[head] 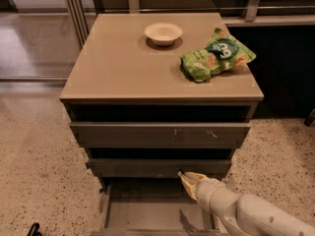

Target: Place rxbar chocolate into bottom drawer

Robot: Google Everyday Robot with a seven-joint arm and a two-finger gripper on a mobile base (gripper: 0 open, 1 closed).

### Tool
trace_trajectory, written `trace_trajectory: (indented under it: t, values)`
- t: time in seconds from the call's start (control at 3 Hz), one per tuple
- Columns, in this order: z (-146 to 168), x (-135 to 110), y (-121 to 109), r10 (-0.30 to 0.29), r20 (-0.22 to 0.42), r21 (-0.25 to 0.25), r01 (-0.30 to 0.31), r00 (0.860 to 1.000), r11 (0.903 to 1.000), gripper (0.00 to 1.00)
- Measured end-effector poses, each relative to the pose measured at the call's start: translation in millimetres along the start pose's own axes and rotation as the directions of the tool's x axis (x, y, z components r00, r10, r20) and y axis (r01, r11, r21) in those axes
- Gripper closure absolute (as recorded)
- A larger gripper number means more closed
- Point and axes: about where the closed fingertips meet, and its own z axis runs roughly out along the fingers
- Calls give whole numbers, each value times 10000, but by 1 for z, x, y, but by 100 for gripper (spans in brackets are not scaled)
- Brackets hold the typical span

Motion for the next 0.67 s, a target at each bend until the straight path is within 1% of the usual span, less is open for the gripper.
trace_trajectory:
  t: [0.33,0.67]
  values:
    - [18,34,-28,388,641,186,-401,9972,9990,100]
    - [50,96,-31,2068,763,-1032,-1985,9754,9746,100]
